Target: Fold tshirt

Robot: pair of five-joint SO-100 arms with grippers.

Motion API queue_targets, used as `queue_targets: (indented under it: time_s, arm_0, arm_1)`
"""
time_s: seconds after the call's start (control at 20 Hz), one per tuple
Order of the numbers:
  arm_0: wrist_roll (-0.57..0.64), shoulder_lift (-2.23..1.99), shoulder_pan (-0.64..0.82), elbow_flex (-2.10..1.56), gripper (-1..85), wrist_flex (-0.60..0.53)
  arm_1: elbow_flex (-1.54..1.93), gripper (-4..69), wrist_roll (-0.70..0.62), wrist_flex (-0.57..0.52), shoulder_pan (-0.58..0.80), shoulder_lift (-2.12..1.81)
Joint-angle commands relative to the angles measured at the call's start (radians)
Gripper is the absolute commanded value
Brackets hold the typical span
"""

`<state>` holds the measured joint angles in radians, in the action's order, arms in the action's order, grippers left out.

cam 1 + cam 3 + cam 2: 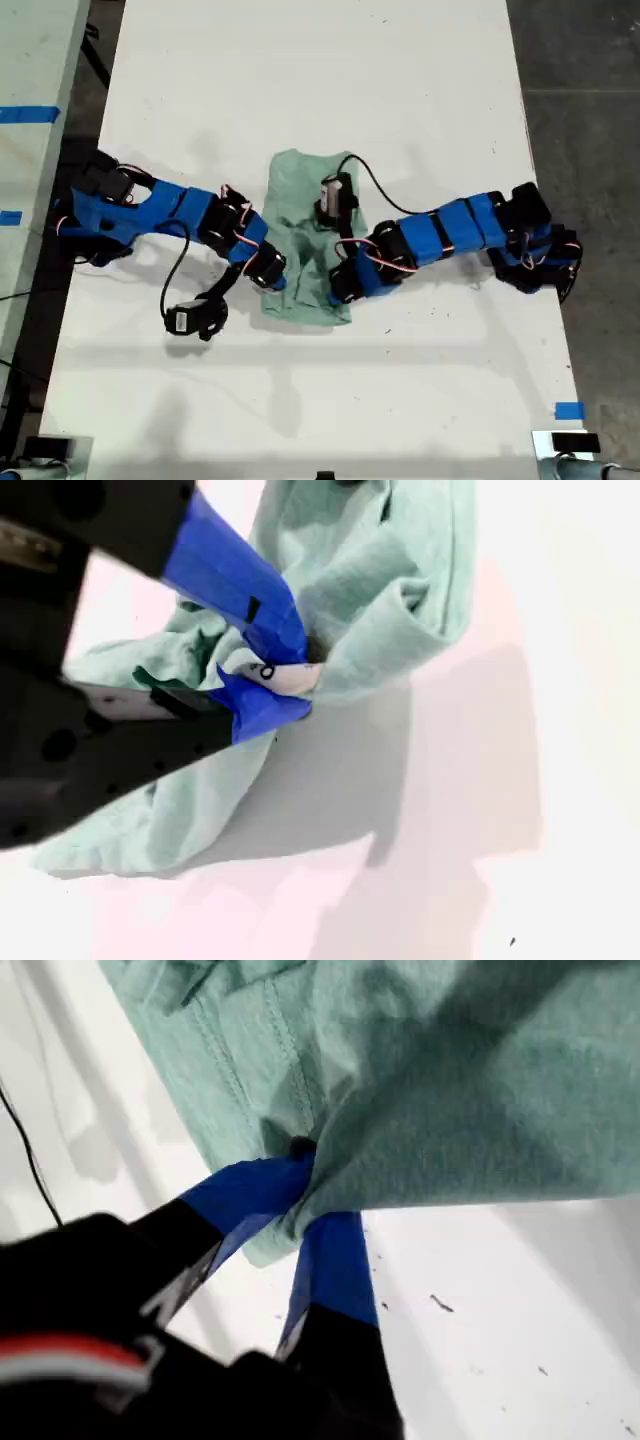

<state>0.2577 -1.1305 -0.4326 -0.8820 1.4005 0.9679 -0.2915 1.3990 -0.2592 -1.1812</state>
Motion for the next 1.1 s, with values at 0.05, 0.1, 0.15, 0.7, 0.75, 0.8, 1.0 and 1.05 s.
queue_targets:
  time_s: [0.05,0.1,0.15,0.7,0.75,0.8,1.0,1.05]
  arm_0:
    - [0.005,-0.11,-0.06,0.069,0.0,0.015]
    - [0.011,-0.124,-0.058,0.069,0.0,0.015]
    - [0.017,-0.137,-0.046,0.066,0.0,0.021]
    - [0.518,-0.193,0.483,0.063,0.0,0.133]
    - [0.571,-0.201,0.538,0.072,0.0,0.135]
    - [0.615,-0.206,0.588,0.071,0.0,0.13]
    - [0.753,-0.141,0.707,0.026,0.0,0.072]
    - [0.782,-0.087,0.719,0.023,0.0,0.043]
  arm_1:
    - [-0.086,-1.9,0.002,0.04,-0.061,-0.12]
    - [-0.086,-1.9,-0.005,0.04,-0.054,-0.12]
    - [-0.083,-1.9,-0.015,0.04,-0.035,-0.121]
    - [0.074,-1.7,-0.477,0.103,0.492,-0.284]
    - [0.071,-1.7,-0.525,0.095,0.543,-0.291]
    - [0.071,-1.7,-0.574,0.084,0.583,-0.299]
    - [0.184,-1.7,-0.696,-0.034,0.68,-0.301]
    - [0.25,-1.7,-0.709,-0.097,0.692,-0.301]
